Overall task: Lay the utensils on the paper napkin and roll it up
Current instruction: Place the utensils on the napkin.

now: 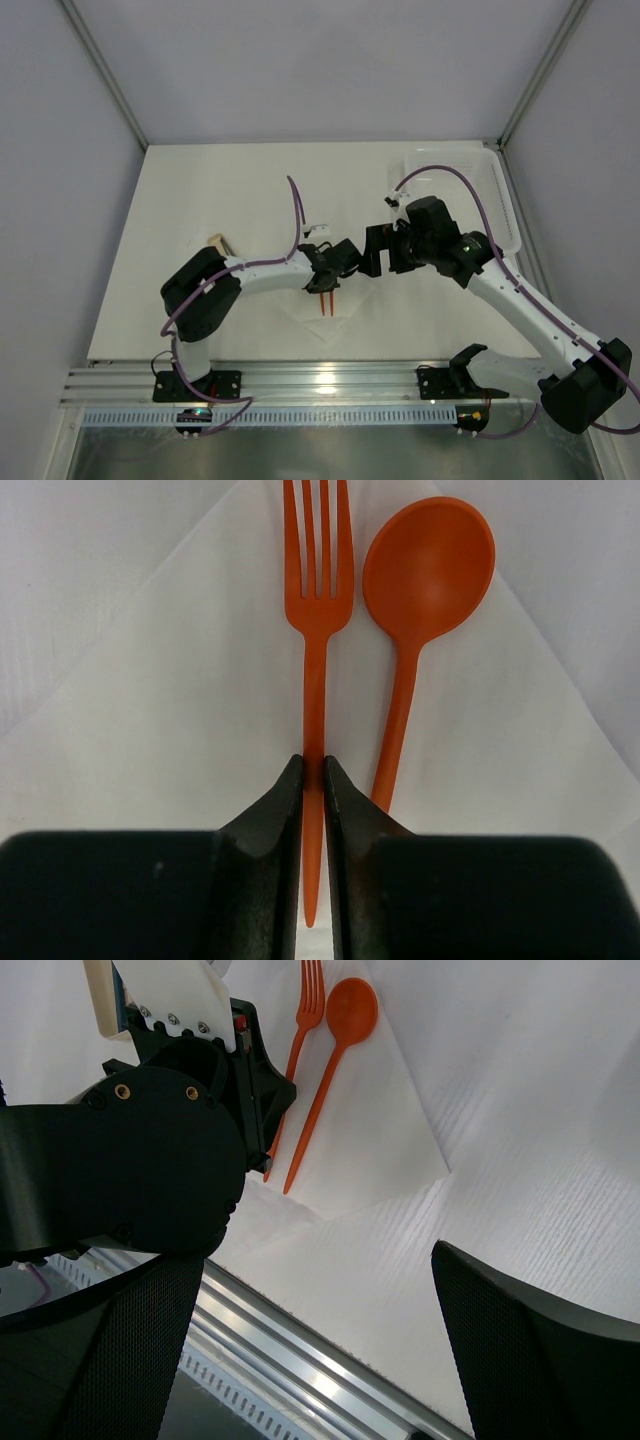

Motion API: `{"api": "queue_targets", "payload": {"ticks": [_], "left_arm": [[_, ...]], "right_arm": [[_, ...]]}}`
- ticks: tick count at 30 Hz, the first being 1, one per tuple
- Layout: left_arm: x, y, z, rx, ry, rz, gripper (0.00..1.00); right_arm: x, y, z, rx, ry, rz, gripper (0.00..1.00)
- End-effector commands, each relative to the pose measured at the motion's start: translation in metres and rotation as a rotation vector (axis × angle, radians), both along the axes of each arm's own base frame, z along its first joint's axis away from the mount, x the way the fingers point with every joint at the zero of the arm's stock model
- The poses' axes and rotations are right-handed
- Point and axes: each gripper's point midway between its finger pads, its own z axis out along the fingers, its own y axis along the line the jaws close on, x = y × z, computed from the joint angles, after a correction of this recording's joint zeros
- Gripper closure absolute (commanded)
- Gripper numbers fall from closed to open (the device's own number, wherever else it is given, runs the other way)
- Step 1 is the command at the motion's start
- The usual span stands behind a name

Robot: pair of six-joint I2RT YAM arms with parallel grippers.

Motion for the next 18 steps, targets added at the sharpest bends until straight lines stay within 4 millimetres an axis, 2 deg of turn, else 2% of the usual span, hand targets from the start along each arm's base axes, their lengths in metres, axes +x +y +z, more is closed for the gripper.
{"api": "queue_targets", "payload": {"ticks": [1,4,10,18], "left_arm": [[-0.0070,-0.0179,0.0056,-0.025,-0.041,-0.032,0.87],[-0.0072,-0.0181,0.0055,-0.026,-0.040,-0.032,0.85],[-0.0079,-0.0184,0.0057,-0.030,-0.037,-0.035,0.75],[-0.0063,-0.0180,0.0128,-0.033,-0.054,-0.036,0.72]], "right_arm": [[0.0239,0.0100,0.0252,0.073,-0.125,-0.033,0.01],[0.0243,0.0102,0.0260,0.073,-0.128,-0.032,0.01],[0.0236,0.0098,0.0246,0.073,-0.125,-0.033,0.01],[0.0231,0.0104,0.0258,0.077,-0.126,-0.030,0.01]]}}
